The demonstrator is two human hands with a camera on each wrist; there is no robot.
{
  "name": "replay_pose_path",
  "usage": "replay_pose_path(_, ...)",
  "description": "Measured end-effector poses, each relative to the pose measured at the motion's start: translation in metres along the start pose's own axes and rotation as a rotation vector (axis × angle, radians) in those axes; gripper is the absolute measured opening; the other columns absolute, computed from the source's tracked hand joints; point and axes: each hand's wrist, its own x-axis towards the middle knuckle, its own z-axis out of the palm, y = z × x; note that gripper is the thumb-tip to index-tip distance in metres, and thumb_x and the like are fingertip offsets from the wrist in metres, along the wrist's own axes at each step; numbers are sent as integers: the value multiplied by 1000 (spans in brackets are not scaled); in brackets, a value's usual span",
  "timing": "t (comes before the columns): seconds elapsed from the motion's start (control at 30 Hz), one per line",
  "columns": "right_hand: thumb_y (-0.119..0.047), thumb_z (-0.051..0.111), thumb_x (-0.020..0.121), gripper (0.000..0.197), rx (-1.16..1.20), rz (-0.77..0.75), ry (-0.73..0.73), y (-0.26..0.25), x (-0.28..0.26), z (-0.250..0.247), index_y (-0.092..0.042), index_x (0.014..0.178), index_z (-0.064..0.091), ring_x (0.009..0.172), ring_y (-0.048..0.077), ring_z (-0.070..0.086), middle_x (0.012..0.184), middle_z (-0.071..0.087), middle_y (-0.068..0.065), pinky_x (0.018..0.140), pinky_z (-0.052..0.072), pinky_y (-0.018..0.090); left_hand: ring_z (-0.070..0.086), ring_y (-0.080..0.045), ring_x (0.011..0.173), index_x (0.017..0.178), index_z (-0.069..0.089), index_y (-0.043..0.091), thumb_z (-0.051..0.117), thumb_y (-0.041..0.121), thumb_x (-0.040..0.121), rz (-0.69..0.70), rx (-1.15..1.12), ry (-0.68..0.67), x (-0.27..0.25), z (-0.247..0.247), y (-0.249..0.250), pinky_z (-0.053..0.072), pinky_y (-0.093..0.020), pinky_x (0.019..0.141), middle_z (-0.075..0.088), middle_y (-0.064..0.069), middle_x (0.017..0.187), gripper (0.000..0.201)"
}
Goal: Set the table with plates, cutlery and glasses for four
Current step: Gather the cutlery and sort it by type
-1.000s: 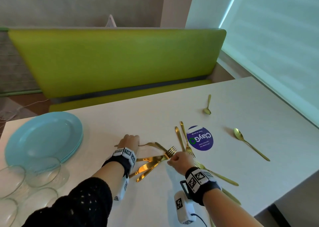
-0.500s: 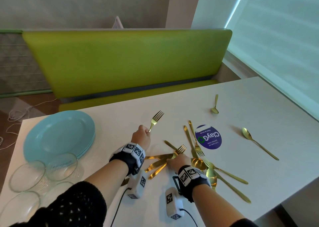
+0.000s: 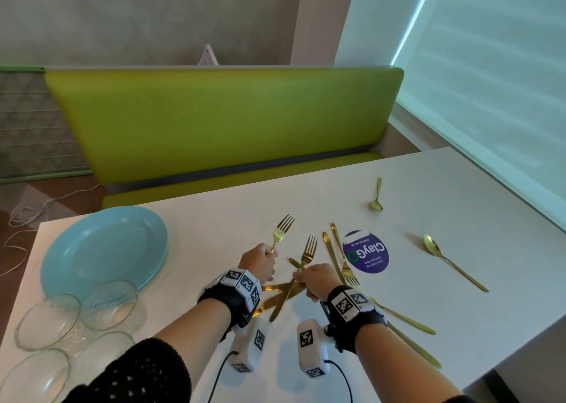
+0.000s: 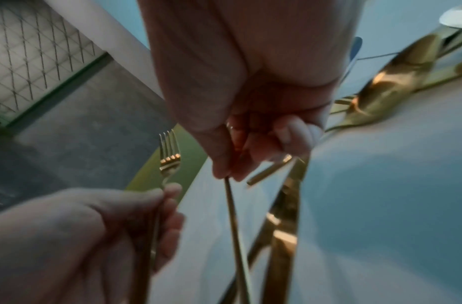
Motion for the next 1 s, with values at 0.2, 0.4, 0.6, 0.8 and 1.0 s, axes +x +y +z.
replay_pose_path(0.2,-21,65,88,25,211,-134,-110,-34,-12,-17,-12,65,60,45,10,44,63,59,0,44,37,20,68,-21,75,82,55,20,40,11,93,-6,-109,-101,-2,8,9,57,-30,66,66,-8,98,20)
replay_pose_path(0.4,-22,63,90,27,202,-122,-122,-39,-1,-19,-12,65,59,47,10,44,62,57,1,45,35,19,63,-20,53,85,52,20,35,12,93,-26,-250,-190,0,9,18,50,-27,50,65,-7,83,21)
replay_pose_path(0.6,-31,67,86,28,125,-139,-82,-41,14,-17,-14,65,59,45,10,45,65,59,2,45,36,21,41,-15,45,87,48,16,29,5,91,-33,-213,-202,8,8,20,27,-22,43,51,-4,64,22)
replay_pose_path(0.8,-40,57,89,31,-191,-103,113,-35,36,-51,-17,69,59,63,14,56,77,66,0,59,47,24,34,-13,50,80,50,21,31,23,99,-43,-130,-144,22,-3,22,26,-22,44,43,0,66,27)
replay_pose_path(1.0,-27,49,92,29,-455,153,319,-5,62,-87,-4,98,65,103,27,63,110,68,12,69,41,27,38,-13,52,81,48,16,31,18,100,-63,-157,-69,32,-10,18,30,-21,46,45,-2,68,26)
